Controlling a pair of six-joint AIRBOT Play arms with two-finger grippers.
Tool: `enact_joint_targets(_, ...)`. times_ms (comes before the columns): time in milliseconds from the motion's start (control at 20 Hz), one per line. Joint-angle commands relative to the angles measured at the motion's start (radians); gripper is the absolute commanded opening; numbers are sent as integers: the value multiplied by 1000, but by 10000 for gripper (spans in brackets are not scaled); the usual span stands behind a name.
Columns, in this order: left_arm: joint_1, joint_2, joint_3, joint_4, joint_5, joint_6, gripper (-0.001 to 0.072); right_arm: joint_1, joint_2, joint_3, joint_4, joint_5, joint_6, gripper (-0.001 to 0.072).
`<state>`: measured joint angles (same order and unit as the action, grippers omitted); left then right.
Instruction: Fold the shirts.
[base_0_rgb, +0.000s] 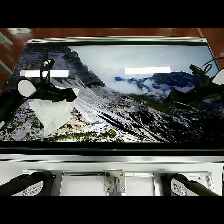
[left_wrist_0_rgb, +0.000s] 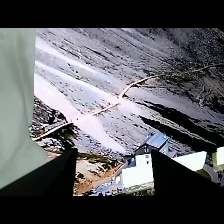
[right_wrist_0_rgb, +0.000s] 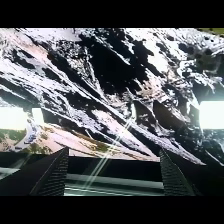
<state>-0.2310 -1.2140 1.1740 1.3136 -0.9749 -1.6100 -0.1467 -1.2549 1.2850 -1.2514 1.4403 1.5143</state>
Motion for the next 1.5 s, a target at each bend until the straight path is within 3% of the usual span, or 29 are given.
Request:
enact_joint_targets(0,1,-10,0,-30,3,-6,528,1,0,0,3,-5,0,695)
enact_joint_targets(100,28,-10,8,72,-52,-35,537,1,0,0,3,-6,-11,695)
enact_joint_targets(150,77,-10,8,138,-92,-110,672,1,0,-1,3,-5,-17,695)
enact_joint_targets(200,150,-8,8,155,-132,-134,718,1,0,-2,3,-5,-36,695)
enact_joint_targets(400,452,-15,5,134,-133,-130,719,1,0,-1,-4,-30,-53,695)
enact_joint_targets(550,594,-98,4,109,-127,-130,718,1,0,-2,-3,-81,-52,695)
enact_joint_targets(650,618,-185,5,33,-123,-124,717,1,0,-2,-3,-109,-52,695)
enact_joint_targets(750,610,-273,6,-54,-103,-51,718,1,0,-2,-3,-114,-52,695)
enact_joint_targets(950,579,-384,6,-67,-45,-52,714,1,0,-1,-3,-114,-34,695)
enact_joint_targets(1000,571,-388,6,-86,-14,-51,658,1,0,-1,-3,-114,-28,695)
enact_joint_targets(1050,564,-385,9,-118,8,-34,381,1,0,-1,-3,-114,-28,695)
enact_joint_targets(1100,554,-382,22,-172,6,34,56,1,0,-1,-3,-115,-28,695)
enact_joint_targets(1300,438,-285,90,-293,-11,202,47,0,0,3,-15,-105,-34,695)
enact_joint_targets(1450,256,-114,99,-294,-39,237,47,1,19,53,-9,-30,-33,689)
